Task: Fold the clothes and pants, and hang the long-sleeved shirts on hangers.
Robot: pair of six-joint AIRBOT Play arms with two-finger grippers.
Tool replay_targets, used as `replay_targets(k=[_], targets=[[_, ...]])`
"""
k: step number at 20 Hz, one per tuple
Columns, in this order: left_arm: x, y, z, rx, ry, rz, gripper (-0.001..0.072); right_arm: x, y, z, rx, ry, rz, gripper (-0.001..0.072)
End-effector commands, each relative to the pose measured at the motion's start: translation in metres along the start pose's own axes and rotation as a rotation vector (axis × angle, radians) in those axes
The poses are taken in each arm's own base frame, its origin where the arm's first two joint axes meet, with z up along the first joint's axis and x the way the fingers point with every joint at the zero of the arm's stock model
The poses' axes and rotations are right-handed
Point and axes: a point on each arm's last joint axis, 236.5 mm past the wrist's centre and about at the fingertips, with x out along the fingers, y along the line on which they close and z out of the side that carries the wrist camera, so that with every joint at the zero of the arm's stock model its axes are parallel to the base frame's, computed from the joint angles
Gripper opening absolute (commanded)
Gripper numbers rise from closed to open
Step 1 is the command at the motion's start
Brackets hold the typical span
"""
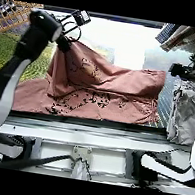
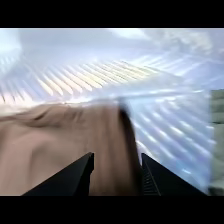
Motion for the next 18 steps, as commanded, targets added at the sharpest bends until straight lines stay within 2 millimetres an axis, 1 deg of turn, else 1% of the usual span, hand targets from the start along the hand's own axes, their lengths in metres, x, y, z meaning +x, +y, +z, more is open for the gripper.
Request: replay_targets(k=[1, 3, 4, 5, 6, 7, 8, 9, 10, 11, 12, 13, 15, 16, 17, 18], targets=[[0.059, -0.012, -0.003, -0.243, 0.008, -0.025, 0.0529, 0.025, 0.014, -0.003, 0.142, 0.009, 0.070, 0.0360], [0.053, -0.006, -0.012, -0.302, 0.037, -0.017, 0.0524, 0.024, 0.016, -0.010, 0.146, 0.040, 0.078, 0.0348], [0.046, 0.000, -0.023, -0.339, 0.072, -0.010, 0.0521, 0.023, 0.016, -0.017, 0.137, 0.070, 0.077, 0.0348], [0.039, 0.005, -0.038, -0.381, 0.120, -0.009, 0.0459, 0.022, 0.017, -0.025, 0.128, 0.105, 0.076, 0.0348], [0.031, 0.010, -0.059, -0.447, 0.187, -0.010, 0.0411, 0.021, 0.017, -0.036, 0.119, 0.150, 0.076, 0.0348], [0.024, 0.010, -0.077, -0.509, 0.249, -0.033, 0.0410, 0.019, 0.018, -0.045, 0.115, 0.191, 0.077, 0.0347], [0.018, 0.001, -0.089, -0.563, 0.290, -0.100, 0.0403, 0.016, 0.020, -0.053, 0.099, 0.223, 0.083, 0.0347], [0.012, -0.012, -0.094, -0.609, 0.300, -0.180, 0.0402, 0.014, 0.022, -0.059, 0.088, 0.234, 0.087, 0.0347], [0.007, -0.028, -0.097, -0.645, 0.297, -0.249, 0.0373, 0.010, 0.023, -0.065, 0.085, 0.238, 0.088, 0.0347], [0.001, -0.042, -0.101, -0.652, 0.284, -0.291, 0.0298, 0.005, 0.025, -0.072, 0.085, 0.244, 0.090, 0.0347], [-0.002, -0.051, -0.111, -0.650, 0.276, -0.293, 0.0279, 0.001, 0.025, -0.081, 0.085, 0.249, 0.090, 0.0347], [-0.005, -0.062, -0.121, -0.645, 0.274, -0.295, 0.0280, -0.004, 0.026, -0.090, 0.082, 0.251, 0.089, 0.0347], [-0.005, -0.085, -0.150, -0.643, 0.319, -0.302, 0.0286, -0.014, 0.026, -0.111, 0.085, 0.262, 0.087, 0.0347], [-0.002, -0.094, -0.167, -0.629, 0.362, -0.303, 0.0293, -0.017, 0.025, -0.120, 0.085, 0.262, 0.085, 0.0347], [0.002, -0.103, -0.178, -0.623, 0.395, -0.313, 0.0359, -0.021, 0.025, -0.128, 0.087, 0.262, 0.084, 0.0347], [0.006, -0.112, -0.187, -0.616, 0.423, -0.323, 0.0443, -0.025, 0.024, -0.136, 0.088, 0.263, 0.083, 0.0341]])
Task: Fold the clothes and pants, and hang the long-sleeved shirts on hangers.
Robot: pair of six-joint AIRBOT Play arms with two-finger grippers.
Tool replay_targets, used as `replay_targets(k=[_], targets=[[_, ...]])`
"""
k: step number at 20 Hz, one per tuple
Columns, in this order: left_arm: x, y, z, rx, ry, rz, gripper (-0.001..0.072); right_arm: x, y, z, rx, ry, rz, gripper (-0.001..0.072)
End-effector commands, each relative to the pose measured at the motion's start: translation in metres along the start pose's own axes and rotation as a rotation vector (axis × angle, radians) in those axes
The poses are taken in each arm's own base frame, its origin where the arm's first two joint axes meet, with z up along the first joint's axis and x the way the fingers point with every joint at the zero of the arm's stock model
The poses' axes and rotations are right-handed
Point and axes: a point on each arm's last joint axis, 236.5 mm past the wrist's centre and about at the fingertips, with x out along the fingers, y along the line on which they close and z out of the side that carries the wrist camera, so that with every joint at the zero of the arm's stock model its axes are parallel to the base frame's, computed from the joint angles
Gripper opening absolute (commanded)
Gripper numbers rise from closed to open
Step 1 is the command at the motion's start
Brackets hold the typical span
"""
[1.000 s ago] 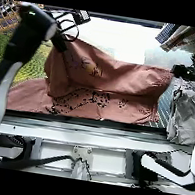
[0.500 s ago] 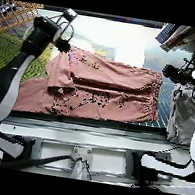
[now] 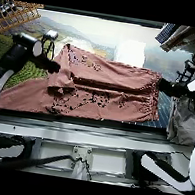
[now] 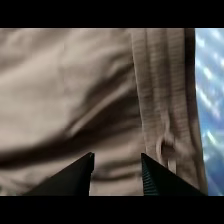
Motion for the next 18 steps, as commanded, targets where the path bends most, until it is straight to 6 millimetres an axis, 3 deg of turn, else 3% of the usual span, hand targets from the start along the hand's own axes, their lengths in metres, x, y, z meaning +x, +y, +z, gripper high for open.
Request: replay_targets(k=[1, 5, 8, 15, 17, 18], targets=[[0.028, -0.005, -0.044, -0.005, 0.096, -0.014, 0.0447, -0.005, -0.002, -0.032, 0.004, 0.008, 0.000, 0.0329], [0.053, -0.010, -0.051, -0.004, 0.122, -0.024, 0.0446, -0.006, 0.000, -0.046, 0.014, 0.021, 0.011, 0.0329], [0.066, -0.029, -0.043, -0.047, 0.103, -0.100, 0.0446, -0.006, 0.002, -0.044, 0.021, 0.013, 0.019, 0.0329], [0.098, -0.038, -0.040, -0.064, 0.110, -0.123, 0.0433, -0.006, 0.004, -0.041, 0.029, 0.001, 0.029, 0.0329], [0.102, -0.037, -0.040, -0.065, 0.112, -0.122, 0.0103, -0.006, 0.004, -0.041, 0.029, -0.002, 0.029, 0.0329], [0.101, -0.035, -0.040, -0.066, 0.109, -0.118, 0.0017, -0.006, 0.004, -0.040, 0.029, -0.002, 0.029, 0.0329]])
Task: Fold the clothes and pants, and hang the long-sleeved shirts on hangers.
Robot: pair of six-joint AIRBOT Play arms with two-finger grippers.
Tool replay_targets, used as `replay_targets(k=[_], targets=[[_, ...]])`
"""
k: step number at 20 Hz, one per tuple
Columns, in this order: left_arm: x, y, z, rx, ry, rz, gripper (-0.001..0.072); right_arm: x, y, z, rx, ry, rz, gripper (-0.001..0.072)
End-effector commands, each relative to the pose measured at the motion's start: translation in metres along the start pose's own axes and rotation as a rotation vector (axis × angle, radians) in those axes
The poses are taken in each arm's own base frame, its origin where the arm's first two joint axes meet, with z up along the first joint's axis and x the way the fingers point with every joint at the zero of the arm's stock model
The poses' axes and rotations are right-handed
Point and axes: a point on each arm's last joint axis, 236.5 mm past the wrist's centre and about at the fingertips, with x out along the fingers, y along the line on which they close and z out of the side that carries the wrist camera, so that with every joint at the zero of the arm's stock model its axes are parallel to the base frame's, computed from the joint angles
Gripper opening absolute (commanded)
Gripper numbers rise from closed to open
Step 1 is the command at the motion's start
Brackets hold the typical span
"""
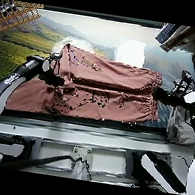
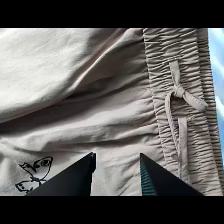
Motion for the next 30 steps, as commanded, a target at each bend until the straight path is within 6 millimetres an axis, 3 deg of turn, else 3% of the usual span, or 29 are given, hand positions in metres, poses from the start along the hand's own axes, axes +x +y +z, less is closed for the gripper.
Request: replay_targets(k=[1, 5, 8, 11, 14, 16, 17, 20, 25, 30], targets=[[0.004, 0.003, 0.003, -0.010, -0.009, -0.002, 0.0010, 0.000, 0.001, 0.001, 0.001, -0.007, 0.002, 0.0329], [-0.007, 0.007, 0.006, -0.021, -0.029, -0.001, 0.0008, 0.000, 0.000, 0.005, 0.000, -0.024, 0.001, 0.0329], [-0.041, 0.010, 0.016, -0.006, -0.112, 0.001, 0.0008, 0.000, 0.000, 0.007, -0.001, -0.031, -0.001, 0.0329], [-0.062, 0.010, -0.002, -0.007, -0.082, -0.003, 0.0008, 0.000, -0.001, 0.008, -0.006, -0.033, -0.007, 0.0329], [-0.058, -0.002, -0.023, 0.051, -0.071, -0.026, 0.0023, 0.000, -0.002, 0.009, -0.008, -0.040, -0.009, 0.0328], [-0.048, -0.008, -0.041, 0.123, -0.023, -0.028, 0.0384, 0.000, -0.003, 0.009, -0.010, -0.039, -0.012, 0.0328], [-0.043, -0.012, -0.046, 0.163, -0.013, -0.025, 0.0475, 0.000, -0.003, 0.009, -0.013, -0.039, -0.016, 0.0328], [-0.039, -0.010, -0.039, 0.319, -0.052, 0.087, 0.0605, 0.000, -0.003, 0.009, -0.012, -0.039, -0.015, 0.0328], [-0.049, -0.009, 0.003, 0.508, -0.212, 0.233, 0.0620, 0.000, -0.003, 0.008, -0.012, -0.035, -0.015, 0.0272], [-0.034, -0.001, -0.002, 0.551, -0.154, 0.264, 0.0620, 0.000, -0.003, 0.009, -0.012, -0.039, -0.016, 0.0272]])
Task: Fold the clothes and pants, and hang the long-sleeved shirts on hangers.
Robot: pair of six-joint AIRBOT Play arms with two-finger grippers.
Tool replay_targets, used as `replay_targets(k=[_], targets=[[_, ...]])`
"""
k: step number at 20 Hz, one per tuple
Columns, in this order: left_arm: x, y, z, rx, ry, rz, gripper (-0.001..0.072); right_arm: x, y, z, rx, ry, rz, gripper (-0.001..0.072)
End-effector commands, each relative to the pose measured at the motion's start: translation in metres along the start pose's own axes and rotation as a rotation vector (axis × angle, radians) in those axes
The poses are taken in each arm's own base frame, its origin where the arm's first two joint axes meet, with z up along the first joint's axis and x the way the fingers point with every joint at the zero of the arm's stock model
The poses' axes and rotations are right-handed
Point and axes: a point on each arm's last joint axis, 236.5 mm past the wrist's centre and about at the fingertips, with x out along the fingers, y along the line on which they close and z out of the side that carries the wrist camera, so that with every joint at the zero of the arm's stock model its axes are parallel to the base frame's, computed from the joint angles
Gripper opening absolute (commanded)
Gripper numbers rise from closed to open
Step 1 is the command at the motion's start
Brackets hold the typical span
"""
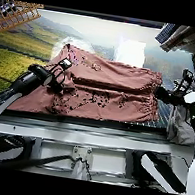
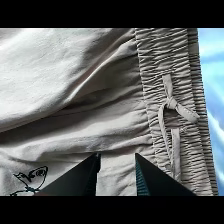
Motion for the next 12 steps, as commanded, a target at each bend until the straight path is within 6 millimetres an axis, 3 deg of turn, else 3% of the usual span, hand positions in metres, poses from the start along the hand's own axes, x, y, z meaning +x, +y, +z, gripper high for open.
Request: replay_targets(k=[1, 12], targets=[[0.010, 0.001, -0.004, 0.052, 0.024, 0.020, 0.0620, 0.000, 0.001, 0.001, 0.000, -0.004, 0.001, 0.0272], [0.028, -0.004, -0.015, 0.078, 0.085, 0.009, 0.0620, 0.000, 0.000, 0.004, 0.001, -0.019, 0.000, 0.0272]])
